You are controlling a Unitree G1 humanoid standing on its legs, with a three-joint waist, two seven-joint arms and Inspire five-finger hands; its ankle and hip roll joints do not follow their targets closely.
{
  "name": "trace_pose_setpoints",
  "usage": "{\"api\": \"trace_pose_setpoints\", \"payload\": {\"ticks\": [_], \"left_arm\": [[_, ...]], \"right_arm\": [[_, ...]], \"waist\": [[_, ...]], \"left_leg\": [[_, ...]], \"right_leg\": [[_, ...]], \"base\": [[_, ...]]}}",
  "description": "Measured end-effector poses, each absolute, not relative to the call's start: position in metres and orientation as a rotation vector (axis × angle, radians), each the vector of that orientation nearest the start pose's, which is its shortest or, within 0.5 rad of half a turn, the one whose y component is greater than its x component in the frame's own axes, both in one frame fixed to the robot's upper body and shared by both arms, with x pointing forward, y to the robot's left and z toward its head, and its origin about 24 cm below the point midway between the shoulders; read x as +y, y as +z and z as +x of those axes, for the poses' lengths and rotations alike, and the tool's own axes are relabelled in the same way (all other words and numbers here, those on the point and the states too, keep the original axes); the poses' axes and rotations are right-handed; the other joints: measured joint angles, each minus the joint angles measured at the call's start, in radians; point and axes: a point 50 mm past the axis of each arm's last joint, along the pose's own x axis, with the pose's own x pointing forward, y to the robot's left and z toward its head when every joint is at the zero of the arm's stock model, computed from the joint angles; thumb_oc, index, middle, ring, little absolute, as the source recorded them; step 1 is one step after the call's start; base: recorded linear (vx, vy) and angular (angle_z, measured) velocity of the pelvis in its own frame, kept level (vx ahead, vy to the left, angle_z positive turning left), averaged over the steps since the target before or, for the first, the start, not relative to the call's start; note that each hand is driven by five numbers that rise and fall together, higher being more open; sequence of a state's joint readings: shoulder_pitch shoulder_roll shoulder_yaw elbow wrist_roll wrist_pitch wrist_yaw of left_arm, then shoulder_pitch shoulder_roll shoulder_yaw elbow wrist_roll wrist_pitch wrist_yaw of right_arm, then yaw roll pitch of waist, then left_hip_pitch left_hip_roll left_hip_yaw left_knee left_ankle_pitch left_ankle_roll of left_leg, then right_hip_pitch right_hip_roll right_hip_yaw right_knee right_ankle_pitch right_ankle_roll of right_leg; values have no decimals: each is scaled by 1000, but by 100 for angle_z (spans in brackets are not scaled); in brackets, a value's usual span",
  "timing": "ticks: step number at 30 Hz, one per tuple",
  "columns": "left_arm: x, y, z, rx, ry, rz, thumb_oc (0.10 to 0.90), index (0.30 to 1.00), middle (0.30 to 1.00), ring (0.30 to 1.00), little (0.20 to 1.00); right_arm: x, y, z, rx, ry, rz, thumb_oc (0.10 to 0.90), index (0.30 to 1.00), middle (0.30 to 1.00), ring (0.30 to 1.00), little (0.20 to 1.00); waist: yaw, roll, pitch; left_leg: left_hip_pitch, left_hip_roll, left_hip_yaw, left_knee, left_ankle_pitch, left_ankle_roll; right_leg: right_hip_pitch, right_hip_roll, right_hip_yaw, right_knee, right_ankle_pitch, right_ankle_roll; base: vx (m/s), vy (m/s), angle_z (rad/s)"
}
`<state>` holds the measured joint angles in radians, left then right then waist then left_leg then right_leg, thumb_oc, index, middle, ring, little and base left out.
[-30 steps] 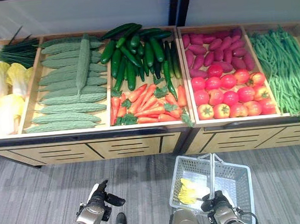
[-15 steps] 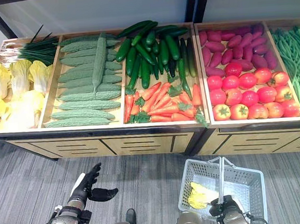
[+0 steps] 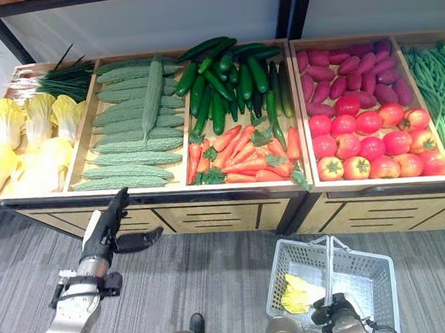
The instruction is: Get the vegetables into the basket
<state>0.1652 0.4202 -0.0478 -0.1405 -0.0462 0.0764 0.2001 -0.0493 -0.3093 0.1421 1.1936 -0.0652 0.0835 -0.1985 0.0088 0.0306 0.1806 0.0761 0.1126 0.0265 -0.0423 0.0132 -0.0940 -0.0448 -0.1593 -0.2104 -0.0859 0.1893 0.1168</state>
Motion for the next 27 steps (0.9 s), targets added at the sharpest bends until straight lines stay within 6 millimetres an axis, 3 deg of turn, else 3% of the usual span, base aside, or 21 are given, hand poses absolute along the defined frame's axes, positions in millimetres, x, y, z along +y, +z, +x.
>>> {"api": "trace_pose_setpoints", "payload": {"ticks": [1, 4, 7, 10, 14, 18, 21, 27], "left_arm": [[223, 59, 231, 15, 167, 395, 900, 1000, 1000, 1000, 1000], [221, 72, 242, -51, 191, 437, 900, 1000, 1000, 1000, 1000], [227, 95, 254, -149, 226, 590, 900, 1000, 1000, 1000, 1000], [231, 107, 263, -190, 250, 661, 900, 1000, 1000, 1000, 1000], [238, 115, 293, -194, 287, 861, 900, 1000, 1000, 1000, 1000], [248, 114, 318, -143, 248, 1184, 900, 1000, 1000, 1000, 1000], [243, 104, 323, -116, 210, 1264, 900, 1000, 1000, 1000, 1000], [246, 71, 327, 20, 108, 1395, 900, 1000, 1000, 1000, 1000]], "right_arm": [[-268, -145, 114, 1186, -197, -553, 400, 300, 300, 300, 300], [-269, -144, 118, 1179, -197, -563, 400, 300, 300, 300, 300], [-269, -143, 119, 1177, -198, -565, 400, 300, 300, 300, 300], [-271, -144, 114, 1195, -205, -570, 400, 300, 300, 300, 300], [-272, -146, 110, 1217, -195, -589, 400, 300, 300, 300, 300], [-274, -143, 115, 1192, -199, -601, 400, 300, 300, 300, 300], [-281, -142, 110, 1194, -220, -614, 400, 300, 300, 300, 300], [-287, -135, 123, 1131, -245, -640, 400, 300, 300, 300, 300]], "waist": [[-6, 1, -1], [-29, 10, -8], [-50, 19, -15], [-66, 30, -34], [-90, 47, -67], [-120, 71, -91], [-155, 99, -105], [-194, 148, -92]], "left_leg": [[9, 0, 8, -5, 0, 0], [25, 1, 14, -14, 1, 0], [44, 4, 37, -25, 3, -3], [62, 4, 56, -36, 3, -3], [78, 2, 72, -45, 3, -3], [71, 1, 103, -47, -2, -2], [61, -2, 123, -47, -4, -3], [-8, -20, 178, -48, -1, -1]], "right_leg": [[1, 1, 8, 0, 2, -1], [10, 1, 13, 0, 2, 0], [12, 8, 35, 0, 2, 0], [13, 13, 49, -1, 3, -2], [13, 15, 66, -1, 1, 1], [-11, 15, 96, -4, 5, -1], [-35, 21, 117, -5, 12, 2], [-142, 17, 170, -6, 35, 3]], "base": [[9, -6, -14], [24, -6, -9], [38, -2, -17], [49, 4, -18], [43, 0, -11], [15, 12, -21], [3, 23, -24], [-20, 20, -27]]}}
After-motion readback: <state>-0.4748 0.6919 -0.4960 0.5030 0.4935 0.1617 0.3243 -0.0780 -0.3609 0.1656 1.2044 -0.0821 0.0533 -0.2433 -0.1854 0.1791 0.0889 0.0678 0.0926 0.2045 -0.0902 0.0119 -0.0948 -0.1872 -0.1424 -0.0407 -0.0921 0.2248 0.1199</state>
